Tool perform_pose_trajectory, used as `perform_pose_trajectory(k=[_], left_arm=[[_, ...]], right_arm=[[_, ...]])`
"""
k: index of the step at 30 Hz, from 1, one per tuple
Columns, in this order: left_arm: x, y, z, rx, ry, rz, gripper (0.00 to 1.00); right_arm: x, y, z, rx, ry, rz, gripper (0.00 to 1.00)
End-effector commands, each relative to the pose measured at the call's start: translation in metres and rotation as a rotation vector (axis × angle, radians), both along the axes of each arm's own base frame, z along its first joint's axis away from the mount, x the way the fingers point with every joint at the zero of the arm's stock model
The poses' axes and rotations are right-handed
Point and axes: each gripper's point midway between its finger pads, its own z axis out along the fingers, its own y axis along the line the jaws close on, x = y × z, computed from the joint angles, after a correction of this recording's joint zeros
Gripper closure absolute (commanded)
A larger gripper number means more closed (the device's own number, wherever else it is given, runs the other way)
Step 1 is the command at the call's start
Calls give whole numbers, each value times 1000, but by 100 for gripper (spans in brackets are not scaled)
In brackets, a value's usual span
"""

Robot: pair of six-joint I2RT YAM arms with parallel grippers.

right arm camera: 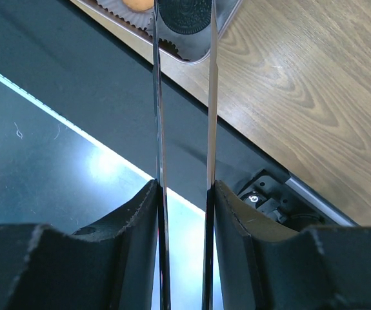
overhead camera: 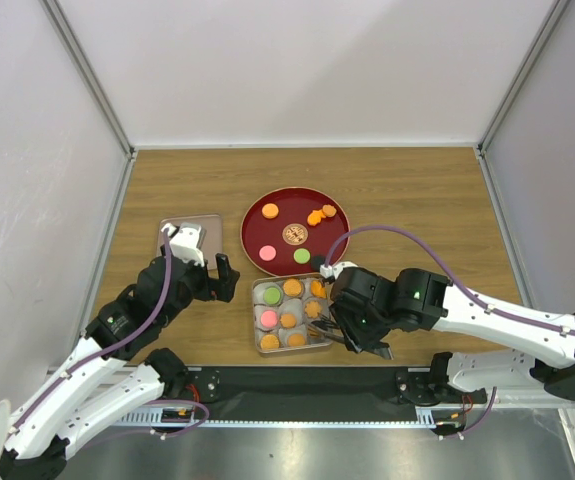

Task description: Pack the cookies

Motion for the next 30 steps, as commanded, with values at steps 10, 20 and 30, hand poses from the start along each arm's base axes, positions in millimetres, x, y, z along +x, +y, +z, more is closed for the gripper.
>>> perform_pose_trajectory(k=[10,20,30], left_arm=[[3,-2,10,-15,-28,-1,0],[2,-2,10,-15,-28,-1,0],[2,-3,11,-20,-32,-4,0]], right_arm=[[-3,0,4,-6,1,3,58],[-3,1,9,-10,-8,10,56],[-2,0,12,-18,-11,9,55]])
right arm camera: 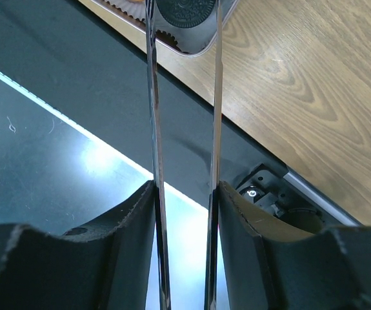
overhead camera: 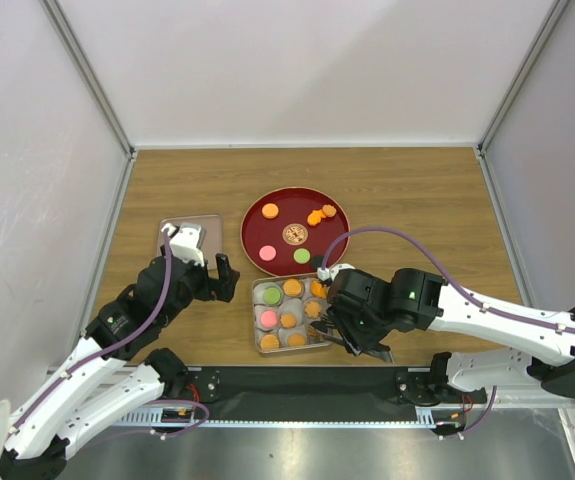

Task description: Pack the cookies

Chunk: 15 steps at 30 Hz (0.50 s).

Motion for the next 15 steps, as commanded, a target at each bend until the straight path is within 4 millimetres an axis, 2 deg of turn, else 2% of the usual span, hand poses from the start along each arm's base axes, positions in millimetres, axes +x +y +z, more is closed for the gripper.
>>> perform_pose_trajectory(k=[1,15], left_arm=[[2,-3,10,-17,-29,-5,0],[2,-3,10,-17,-29,-3,0]], right_arm=[[2,1,13,16,-23,-5,55],[2,2,15,12,-24,1,52]])
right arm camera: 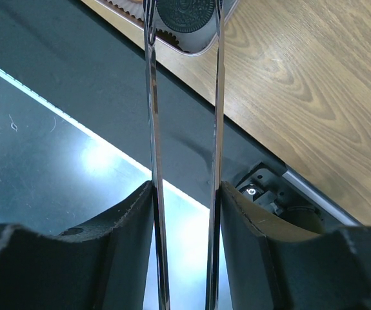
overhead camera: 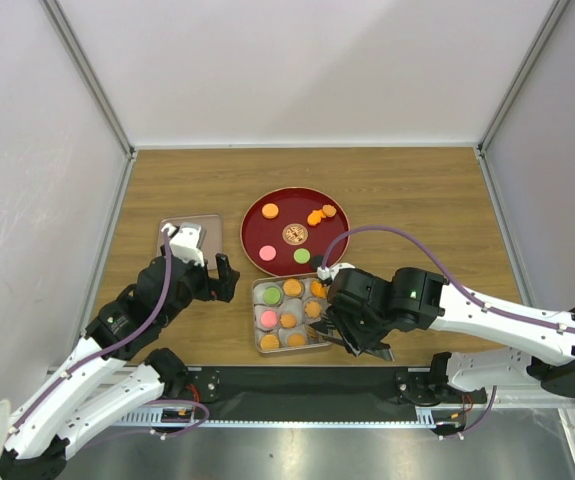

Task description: Pack the cookies

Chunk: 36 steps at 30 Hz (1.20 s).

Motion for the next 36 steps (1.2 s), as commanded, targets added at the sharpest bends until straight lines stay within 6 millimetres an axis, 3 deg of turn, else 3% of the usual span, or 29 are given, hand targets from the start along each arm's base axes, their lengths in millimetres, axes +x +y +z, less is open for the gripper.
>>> perform_pose_trajectory(k=[1,17,25,32,36], left_arm=[[2,-3,11,-19,-31,-5,0],[2,-3,11,-19,-31,-5,0],[2,-3,11,-20,-30,-5,0],[2,-4,11,-23,-33,-13,0],[1,-5,11,-22,-30,-21,0]], right_arm=[[2,2,12,14,-21,-1,52],[2,5,12,12,-22,6,51],[13,13,31,63,-78,-12,54],[56,17,58,122,-174,-93,61],[103,10,67,173,-239,-176,61]])
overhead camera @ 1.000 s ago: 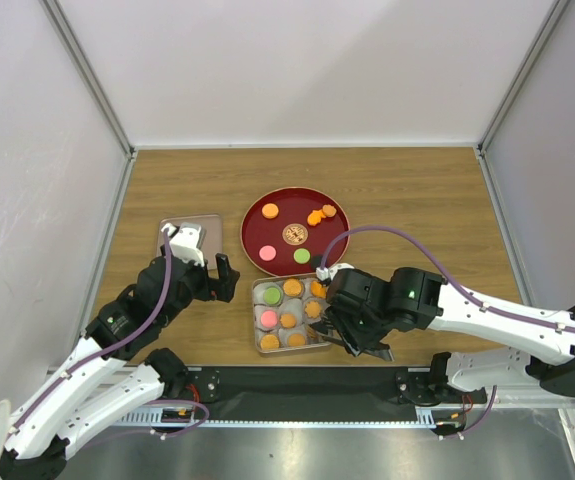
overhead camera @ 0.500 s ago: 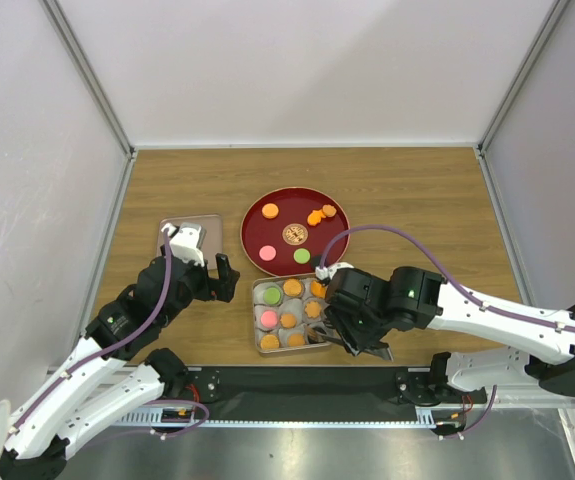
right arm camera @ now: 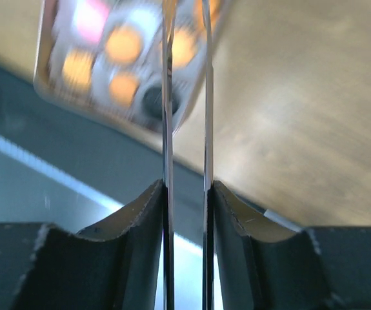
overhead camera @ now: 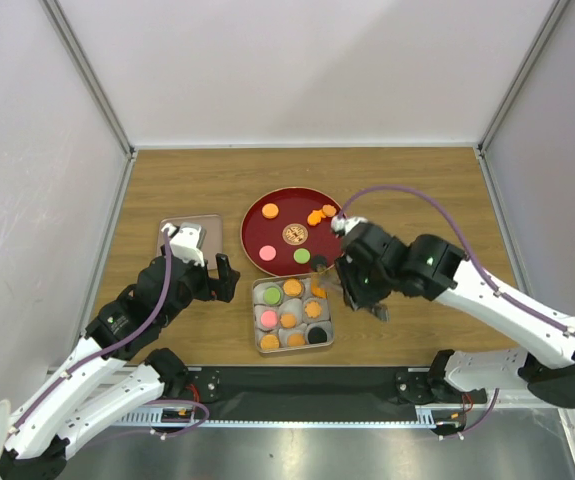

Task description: Pack the cookies

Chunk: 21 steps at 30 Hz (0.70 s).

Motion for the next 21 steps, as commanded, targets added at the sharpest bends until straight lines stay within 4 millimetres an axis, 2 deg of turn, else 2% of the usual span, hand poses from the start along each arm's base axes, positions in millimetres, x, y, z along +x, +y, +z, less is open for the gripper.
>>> perform_pose_trajectory(k=[1,3,4,5,6,8,9,11,12,13,14,17,18,20,21], left_arm=[[1,-6,11,-24,-30,-23,0],[1,-6,11,-22,-29,-25,0],[1,-6,10,-20,-27,-25,0],[2,-7,11,-23,-28,-26,0],[1,-7,11,-22,-27,-26,0],[1,-7,11,-23,-28,-28,0],[1,-7,11,-24,-29,-28,0],[1,-7,11,-24,-30,-30,0],[0,-8,11,-23,-28,-36,0],[0,-9,11,-24,-28,-39,0],[1,-9,11,-25,-27,-40,0],[1,-11,10,-24,-23,-50,0],[1,-11,9,-22,-22,-51,0],[1,-12,10,-23,-21,-53,0],[0,-12,9,-23,-21,-55,0]], right_arm=[[57,-8,21,57,-123,-98,61],[87,-14,27,74,-185,-169,61],[109,-30,23,47,-199,-257,60],[124,-41,24,21,-233,-315,60],[140,-45,23,22,-261,-354,59],[171,-75,15,-15,-286,-486,57],[187,-81,15,7,-312,-525,57],[209,-104,-3,-2,-298,-609,56],[224,-107,-3,21,-330,-637,56],[230,-112,-14,11,-325,-657,56],[246,-117,-19,21,-346,-691,55],[269,-122,-35,31,-370,-728,55],[276,-126,-50,12,-346,-743,55],[287,-127,-61,9,-353,-752,55],[292,-129,-73,-10,-335,-761,54]])
